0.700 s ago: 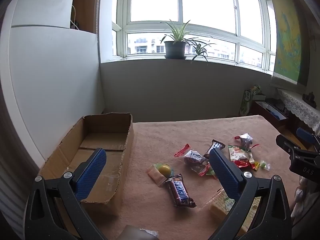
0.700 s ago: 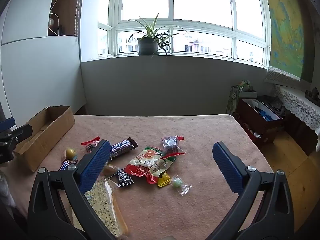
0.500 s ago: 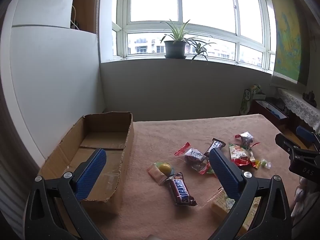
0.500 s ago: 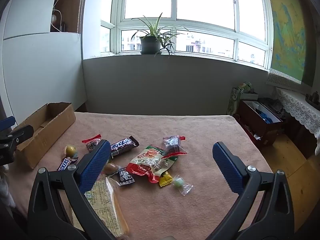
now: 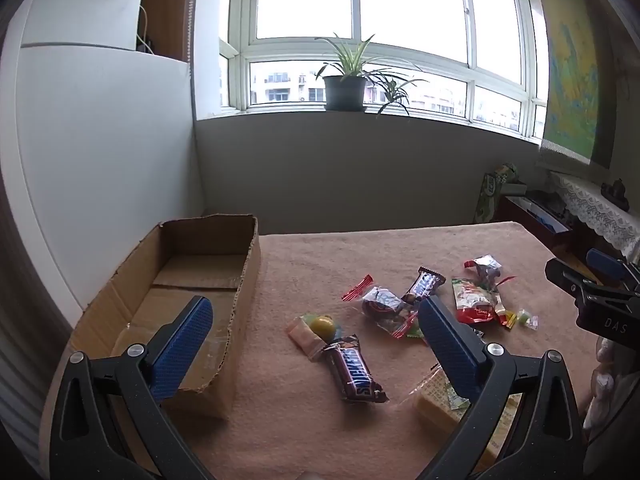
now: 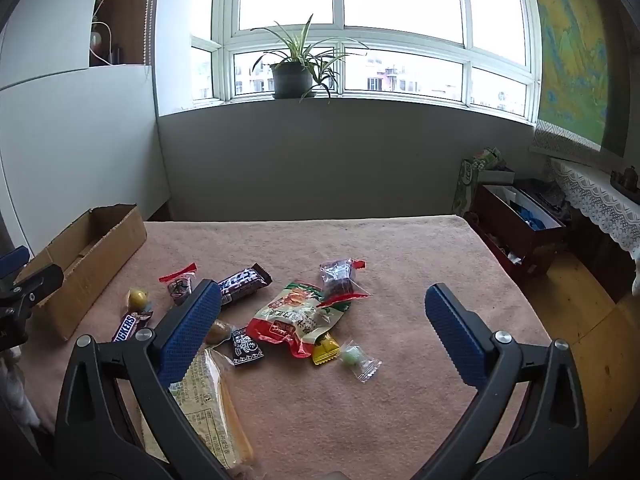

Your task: Organize snacks

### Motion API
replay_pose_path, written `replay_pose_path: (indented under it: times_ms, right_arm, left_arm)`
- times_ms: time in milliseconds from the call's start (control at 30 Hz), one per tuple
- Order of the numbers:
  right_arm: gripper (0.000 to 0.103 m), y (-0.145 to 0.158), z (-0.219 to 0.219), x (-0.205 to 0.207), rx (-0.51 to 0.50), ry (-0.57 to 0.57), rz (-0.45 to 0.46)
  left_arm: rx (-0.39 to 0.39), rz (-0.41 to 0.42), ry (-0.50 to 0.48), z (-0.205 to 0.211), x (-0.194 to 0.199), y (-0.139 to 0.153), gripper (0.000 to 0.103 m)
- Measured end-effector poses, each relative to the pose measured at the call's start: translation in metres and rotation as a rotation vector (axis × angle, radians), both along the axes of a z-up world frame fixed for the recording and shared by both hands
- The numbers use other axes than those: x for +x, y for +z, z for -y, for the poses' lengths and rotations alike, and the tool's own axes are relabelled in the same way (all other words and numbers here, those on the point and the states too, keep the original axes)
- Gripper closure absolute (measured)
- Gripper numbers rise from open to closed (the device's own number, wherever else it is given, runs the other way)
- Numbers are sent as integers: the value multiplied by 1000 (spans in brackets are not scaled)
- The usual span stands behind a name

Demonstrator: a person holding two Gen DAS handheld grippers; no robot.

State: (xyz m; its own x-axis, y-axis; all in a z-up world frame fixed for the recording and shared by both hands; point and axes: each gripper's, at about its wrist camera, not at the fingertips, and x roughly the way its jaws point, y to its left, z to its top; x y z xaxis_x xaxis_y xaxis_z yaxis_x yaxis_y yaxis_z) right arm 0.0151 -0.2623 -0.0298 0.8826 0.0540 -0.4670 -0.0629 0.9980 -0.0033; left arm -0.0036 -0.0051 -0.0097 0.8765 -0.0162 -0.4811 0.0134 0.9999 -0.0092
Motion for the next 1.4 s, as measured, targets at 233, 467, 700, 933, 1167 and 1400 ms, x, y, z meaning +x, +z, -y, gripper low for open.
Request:
replay_pose_path:
  times_ms: [233,467,700,933,1167,1400]
  right_arm:
    - [0,2,1,0,7,1,-4]
    - [0,2,1,1,10,6,-13]
    - [0,-1,1,2,10,8,-21]
    - [0,-3,1,2,12,9,-23]
    - [0,-3,1,1,13,12,-25]
    - [0,-6,0,1,13,13,-32]
  left_arm:
    - [2,-5,-7,2,0,-2,1]
    - [0,-5,-8,3,-1,-2,1]
    - [0,-6,-11,4,-2,-3,1]
    - [0,-7,-16,5,-3,-3,1]
    - [-1,-7,-18,5,-3,-3,1]
    - [1,-6,-24,6,-4,-3,1]
